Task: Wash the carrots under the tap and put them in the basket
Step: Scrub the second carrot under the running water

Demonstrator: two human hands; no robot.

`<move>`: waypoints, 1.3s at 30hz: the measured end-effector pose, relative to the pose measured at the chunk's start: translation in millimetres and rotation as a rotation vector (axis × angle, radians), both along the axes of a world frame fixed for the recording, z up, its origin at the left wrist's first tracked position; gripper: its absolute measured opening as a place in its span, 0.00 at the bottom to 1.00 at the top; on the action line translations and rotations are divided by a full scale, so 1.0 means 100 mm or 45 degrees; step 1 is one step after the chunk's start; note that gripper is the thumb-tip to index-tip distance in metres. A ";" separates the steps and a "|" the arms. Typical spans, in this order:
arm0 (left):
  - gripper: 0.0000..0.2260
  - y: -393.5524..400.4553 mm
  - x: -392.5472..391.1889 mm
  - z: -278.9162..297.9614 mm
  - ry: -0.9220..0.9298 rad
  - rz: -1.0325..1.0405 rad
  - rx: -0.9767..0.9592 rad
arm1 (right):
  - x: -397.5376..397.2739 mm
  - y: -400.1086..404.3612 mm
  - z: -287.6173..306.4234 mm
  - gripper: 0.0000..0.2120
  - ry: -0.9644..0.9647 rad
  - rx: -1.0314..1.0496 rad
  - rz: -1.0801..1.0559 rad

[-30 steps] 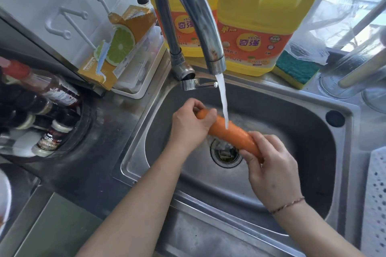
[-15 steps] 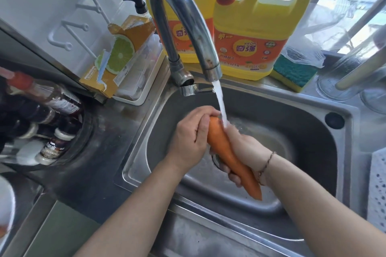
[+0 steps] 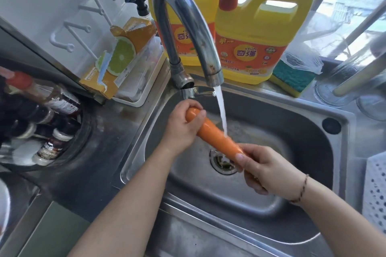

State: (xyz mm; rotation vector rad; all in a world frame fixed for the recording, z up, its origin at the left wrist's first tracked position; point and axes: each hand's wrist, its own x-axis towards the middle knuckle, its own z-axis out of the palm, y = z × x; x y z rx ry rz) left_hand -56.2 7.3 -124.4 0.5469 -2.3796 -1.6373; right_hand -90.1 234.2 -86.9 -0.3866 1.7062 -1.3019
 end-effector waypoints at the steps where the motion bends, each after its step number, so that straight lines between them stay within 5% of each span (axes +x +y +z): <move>1: 0.08 -0.06 0.00 -0.03 0.006 0.044 0.027 | 0.01 0.06 0.00 0.08 -0.013 -0.004 -0.058; 9: 0.03 -0.09 0.07 -0.04 0.060 0.165 0.098 | -0.10 0.19 -0.06 0.10 0.209 0.063 -0.359; 13: 0.03 -0.09 0.10 -0.11 0.049 0.216 0.126 | -0.08 0.13 -0.06 0.06 0.108 -0.074 -0.414; 15: 0.04 -0.08 0.11 -0.14 0.036 0.276 0.132 | -0.05 0.06 -0.06 0.14 0.153 -0.034 -0.334; 19: 0.10 -0.04 0.14 -0.19 -0.014 0.481 0.142 | -0.01 -0.13 -0.16 0.05 0.686 0.137 -0.307; 26: 0.07 -0.12 0.32 -0.06 0.074 0.555 -0.109 | 0.03 -0.46 -0.09 0.14 -0.386 -0.269 -0.856; 31: 0.12 -0.07 0.40 0.04 0.315 0.458 -0.383 | 0.02 -0.51 -0.11 0.15 -0.935 -0.112 -1.024; 39: 0.24 0.03 0.44 0.17 0.448 0.274 -0.220 | 0.02 -0.46 -0.04 0.15 -0.761 0.039 -0.929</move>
